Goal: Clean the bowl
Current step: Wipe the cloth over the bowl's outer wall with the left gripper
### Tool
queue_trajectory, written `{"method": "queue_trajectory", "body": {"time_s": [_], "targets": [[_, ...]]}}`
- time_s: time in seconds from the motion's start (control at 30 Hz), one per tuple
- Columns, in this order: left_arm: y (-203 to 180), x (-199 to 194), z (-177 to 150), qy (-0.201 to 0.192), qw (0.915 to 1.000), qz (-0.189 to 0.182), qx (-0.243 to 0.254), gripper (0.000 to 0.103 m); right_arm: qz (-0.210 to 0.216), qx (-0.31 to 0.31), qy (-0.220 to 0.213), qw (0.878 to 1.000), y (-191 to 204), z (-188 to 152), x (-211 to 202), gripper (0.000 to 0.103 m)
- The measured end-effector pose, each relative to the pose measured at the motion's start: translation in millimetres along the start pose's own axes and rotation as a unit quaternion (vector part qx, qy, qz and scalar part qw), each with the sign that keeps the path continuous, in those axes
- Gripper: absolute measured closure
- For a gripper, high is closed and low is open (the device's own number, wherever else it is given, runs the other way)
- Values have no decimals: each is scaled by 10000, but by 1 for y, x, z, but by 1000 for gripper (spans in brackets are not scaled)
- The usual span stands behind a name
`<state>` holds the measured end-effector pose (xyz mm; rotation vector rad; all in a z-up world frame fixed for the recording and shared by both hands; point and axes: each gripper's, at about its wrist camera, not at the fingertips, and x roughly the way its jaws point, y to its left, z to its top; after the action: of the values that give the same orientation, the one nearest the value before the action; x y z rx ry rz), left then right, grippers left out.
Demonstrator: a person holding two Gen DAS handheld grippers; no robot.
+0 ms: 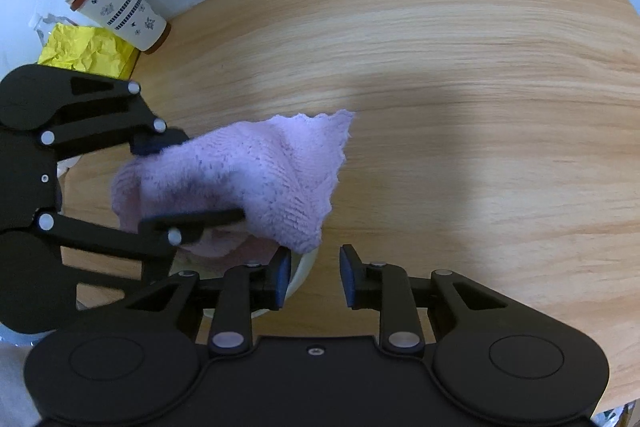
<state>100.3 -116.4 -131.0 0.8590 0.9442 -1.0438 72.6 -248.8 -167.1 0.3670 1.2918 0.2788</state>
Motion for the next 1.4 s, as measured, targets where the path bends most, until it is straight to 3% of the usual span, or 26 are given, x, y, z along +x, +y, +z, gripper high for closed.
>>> {"method": "queue_trajectory", "body": {"time_s": [0.13, 0.57, 0.63, 0.73, 0.9, 1.4], "targets": [[3, -1, -1, -16, 9999, -50, -90, 92, 18, 31, 38, 10000, 1, 1, 5, 73], [33, -24, -9, -315, 9939, -302, -1014, 94, 365, 530, 337, 9974, -13, 4, 33, 75], [37, -29, -12, -359, 9920, -350, -1158, 94, 372, 478, 331, 9976, -11, 6, 35, 79], [36, -31, -16, -324, 9921, -284, -1177, 94, 267, 485, 330, 9979, -10, 10, 39, 89], [44, -30, -26, -303, 9878, -275, -1501, 94, 183, 515, 321, 9980, -7, 17, 41, 93], [69, -46, -37, -627, 9764, -263, -2052, 94, -390, 516, 182, 9977, 1, 43, 40, 95]]}}
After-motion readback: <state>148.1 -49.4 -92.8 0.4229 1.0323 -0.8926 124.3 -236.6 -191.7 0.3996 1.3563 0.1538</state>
